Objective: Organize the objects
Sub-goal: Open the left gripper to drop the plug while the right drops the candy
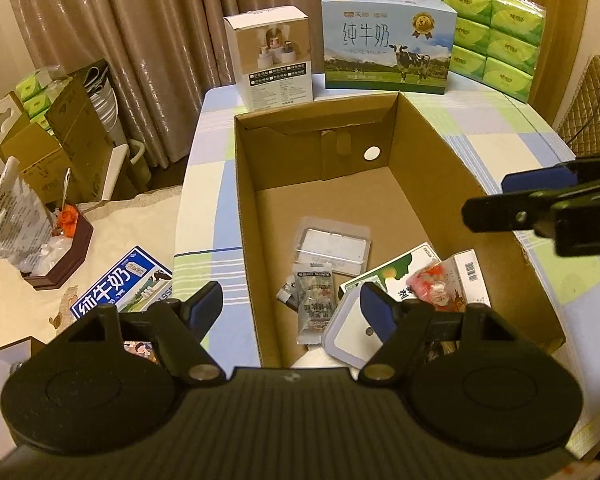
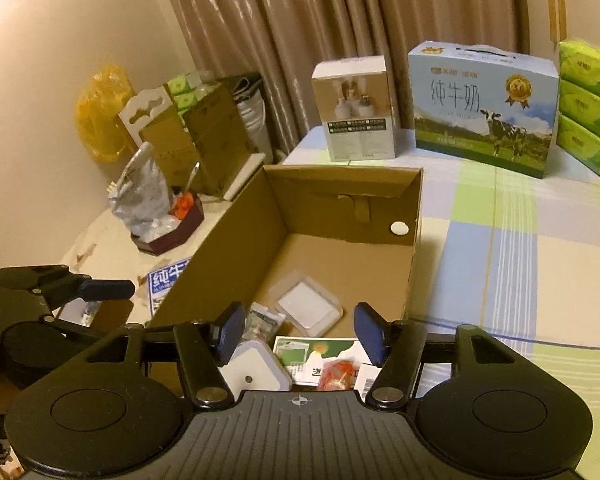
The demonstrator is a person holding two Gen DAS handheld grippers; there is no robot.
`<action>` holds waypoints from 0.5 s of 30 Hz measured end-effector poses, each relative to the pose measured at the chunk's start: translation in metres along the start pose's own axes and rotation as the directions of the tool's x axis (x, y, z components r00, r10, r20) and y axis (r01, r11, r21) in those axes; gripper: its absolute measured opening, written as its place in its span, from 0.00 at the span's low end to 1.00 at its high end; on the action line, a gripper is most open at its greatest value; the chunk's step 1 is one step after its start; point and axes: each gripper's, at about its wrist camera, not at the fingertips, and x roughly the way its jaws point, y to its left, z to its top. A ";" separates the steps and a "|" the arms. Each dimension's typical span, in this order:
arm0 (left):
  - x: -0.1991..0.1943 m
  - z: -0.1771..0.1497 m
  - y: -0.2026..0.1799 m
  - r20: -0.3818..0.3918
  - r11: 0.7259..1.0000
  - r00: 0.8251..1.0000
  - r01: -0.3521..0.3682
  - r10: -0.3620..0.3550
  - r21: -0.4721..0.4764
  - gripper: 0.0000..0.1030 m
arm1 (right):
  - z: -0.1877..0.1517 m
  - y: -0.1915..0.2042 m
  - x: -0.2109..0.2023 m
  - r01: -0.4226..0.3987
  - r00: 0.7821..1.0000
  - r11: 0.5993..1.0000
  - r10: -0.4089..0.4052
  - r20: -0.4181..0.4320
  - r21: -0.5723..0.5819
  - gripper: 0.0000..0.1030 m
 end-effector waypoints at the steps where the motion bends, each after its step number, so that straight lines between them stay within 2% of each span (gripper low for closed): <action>1: -0.002 -0.001 0.001 0.002 1.000 1.000 0.000 0.000 -0.003 0.70 | 0.000 -0.001 -0.003 0.006 1.000 1.000 -0.006 0.004 0.005 0.57; 4: -0.009 -0.005 0.002 0.016 1.000 1.000 -0.002 0.002 -0.015 0.72 | -0.002 -0.007 -0.017 0.019 1.000 0.999 -0.019 0.017 0.036 0.63; 11: -0.040 -0.021 -0.003 0.058 0.999 0.998 -0.003 0.006 -0.046 0.94 | -0.022 -0.009 -0.058 0.052 0.998 0.997 -0.053 0.018 0.065 0.89; 15: -0.060 -0.032 -0.012 0.080 0.999 0.997 -0.010 0.014 -0.046 0.99 | -0.037 -0.002 -0.080 0.073 0.997 0.996 -0.073 0.015 0.049 0.97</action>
